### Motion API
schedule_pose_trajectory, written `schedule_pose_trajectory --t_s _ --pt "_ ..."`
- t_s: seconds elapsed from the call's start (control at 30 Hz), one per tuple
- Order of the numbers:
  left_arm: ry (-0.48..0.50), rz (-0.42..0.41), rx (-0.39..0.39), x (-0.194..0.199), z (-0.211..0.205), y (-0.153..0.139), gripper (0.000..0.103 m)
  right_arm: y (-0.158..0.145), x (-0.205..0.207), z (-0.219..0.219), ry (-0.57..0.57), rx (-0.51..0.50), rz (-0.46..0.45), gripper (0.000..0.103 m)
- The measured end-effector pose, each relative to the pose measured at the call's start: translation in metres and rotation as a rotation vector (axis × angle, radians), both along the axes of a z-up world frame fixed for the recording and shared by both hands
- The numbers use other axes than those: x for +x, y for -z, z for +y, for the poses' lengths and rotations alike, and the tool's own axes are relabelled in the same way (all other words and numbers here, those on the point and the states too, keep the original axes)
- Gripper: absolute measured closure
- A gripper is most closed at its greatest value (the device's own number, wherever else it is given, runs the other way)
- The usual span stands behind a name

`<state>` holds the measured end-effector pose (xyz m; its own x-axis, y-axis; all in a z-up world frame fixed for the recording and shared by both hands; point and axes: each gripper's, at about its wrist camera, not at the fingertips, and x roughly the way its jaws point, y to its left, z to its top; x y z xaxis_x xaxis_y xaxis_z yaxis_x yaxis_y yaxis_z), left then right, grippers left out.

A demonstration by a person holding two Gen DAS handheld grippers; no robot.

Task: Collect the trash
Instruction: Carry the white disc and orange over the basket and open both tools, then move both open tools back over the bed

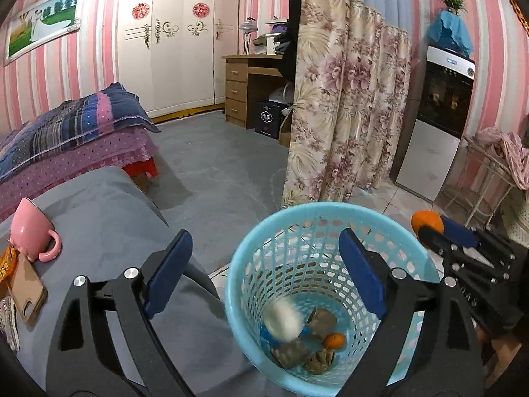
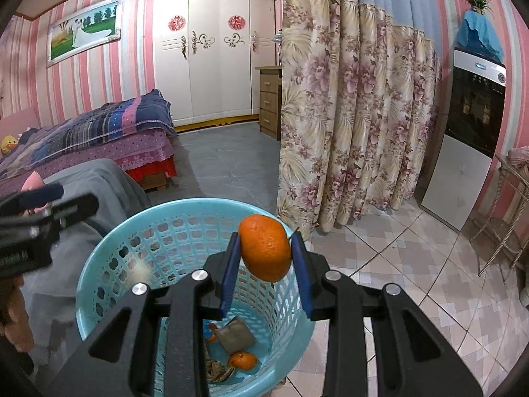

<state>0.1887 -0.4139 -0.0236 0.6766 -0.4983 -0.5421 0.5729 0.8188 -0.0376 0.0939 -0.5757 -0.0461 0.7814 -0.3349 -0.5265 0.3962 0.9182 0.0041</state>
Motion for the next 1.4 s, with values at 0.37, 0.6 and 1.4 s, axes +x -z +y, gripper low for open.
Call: schedule_pose_trajectory --t_s 0.37,0.6,1.4 --pt "-0.143 -0.025 0.017 0.007 0.065 -0.003 0.009 0.008 0.014 0.019 -0.011 0.008 0.01 0.066" --pt "-0.225 -0.026 0.0 0.004 0.12 -0.012 0.009 0.0 0.017 0.041 0.022 -0.043 -0.011 0.013" --pt "-0.603 -0.072 0.105 -0.007 0.335 -0.037 0.006 -0.033 0.08 0.222 -0.288 0.047 -0.027 0.01"
